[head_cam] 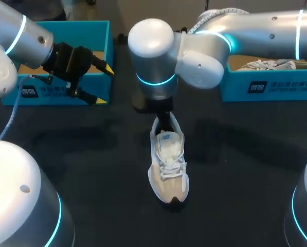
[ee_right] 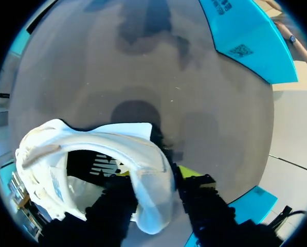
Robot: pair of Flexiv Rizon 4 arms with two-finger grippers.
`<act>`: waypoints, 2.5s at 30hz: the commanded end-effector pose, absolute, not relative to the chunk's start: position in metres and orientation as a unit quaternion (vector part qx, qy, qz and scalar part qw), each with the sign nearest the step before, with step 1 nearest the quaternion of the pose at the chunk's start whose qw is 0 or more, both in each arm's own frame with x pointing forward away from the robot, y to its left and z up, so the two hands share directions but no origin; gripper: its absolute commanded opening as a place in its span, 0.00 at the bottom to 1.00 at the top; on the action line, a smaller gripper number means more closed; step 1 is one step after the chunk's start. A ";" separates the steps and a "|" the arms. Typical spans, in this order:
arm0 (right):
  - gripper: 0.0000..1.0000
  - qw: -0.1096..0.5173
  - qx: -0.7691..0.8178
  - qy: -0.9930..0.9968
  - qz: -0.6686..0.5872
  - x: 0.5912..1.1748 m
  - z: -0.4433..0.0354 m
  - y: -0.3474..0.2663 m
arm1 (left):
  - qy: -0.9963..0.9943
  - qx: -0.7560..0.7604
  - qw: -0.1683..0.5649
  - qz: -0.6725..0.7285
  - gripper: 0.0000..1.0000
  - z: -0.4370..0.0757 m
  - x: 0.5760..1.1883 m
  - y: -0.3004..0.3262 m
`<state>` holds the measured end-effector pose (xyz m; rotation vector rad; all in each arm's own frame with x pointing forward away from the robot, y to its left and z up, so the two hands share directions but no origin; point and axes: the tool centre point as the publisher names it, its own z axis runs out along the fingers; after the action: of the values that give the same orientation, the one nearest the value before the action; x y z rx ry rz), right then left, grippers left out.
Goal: Take the shoe out of the shoebox, open the shoe tongue, remove and reinsert the insole, then place the shoe into the shoebox
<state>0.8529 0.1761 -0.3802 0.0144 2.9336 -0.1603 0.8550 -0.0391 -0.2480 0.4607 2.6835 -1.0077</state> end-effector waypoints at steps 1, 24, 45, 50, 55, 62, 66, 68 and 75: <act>0.15 0.098 0.004 0.993 -0.063 0.851 -0.385 0.179 | 0.918 0.158 0.119 -0.343 1.00 -0.248 0.854 -0.039; 0.00 0.112 0.031 0.991 -0.065 0.852 -0.236 0.149 | 0.918 0.158 0.119 -0.343 1.00 -0.248 0.854 -0.039; 0.00 0.164 -0.015 0.983 -0.075 0.873 -0.123 0.115 | 0.918 0.158 0.119 -0.343 1.00 -0.248 0.854 -0.039; 0.00 0.198 0.028 0.978 -0.060 0.878 -0.120 0.110 | 0.918 0.158 0.119 -0.343 1.00 -0.248 0.854 -0.039; 0.00 0.198 0.028 0.978 -0.060 0.878 -0.120 0.110 | 0.918 0.158 0.119 -0.343 1.00 -0.248 0.854 -0.039; 0.00 0.198 0.028 0.978 -0.060 0.878 -0.120 0.110 | 0.918 0.158 0.119 -0.343 1.00 -0.248 0.854 -0.039; 0.00 0.198 0.028 0.978 -0.060 0.878 -0.120 0.110 | 0.918 0.158 0.119 -0.343 1.00 -0.248 0.854 -0.039; 0.00 0.198 0.028 0.978 -0.060 0.878 -0.120 0.110 | 0.918 0.158 0.119 -0.343 1.00 -0.248 0.854 -0.039; 0.00 0.182 0.013 0.982 -0.056 0.889 -0.123 0.100 | 0.918 0.158 0.119 -0.343 1.00 -0.248 0.854 -0.039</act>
<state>0.8779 0.1087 -0.1230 0.0523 2.7532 -0.1815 0.8550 -0.0391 -0.2480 0.4607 2.6835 -1.0077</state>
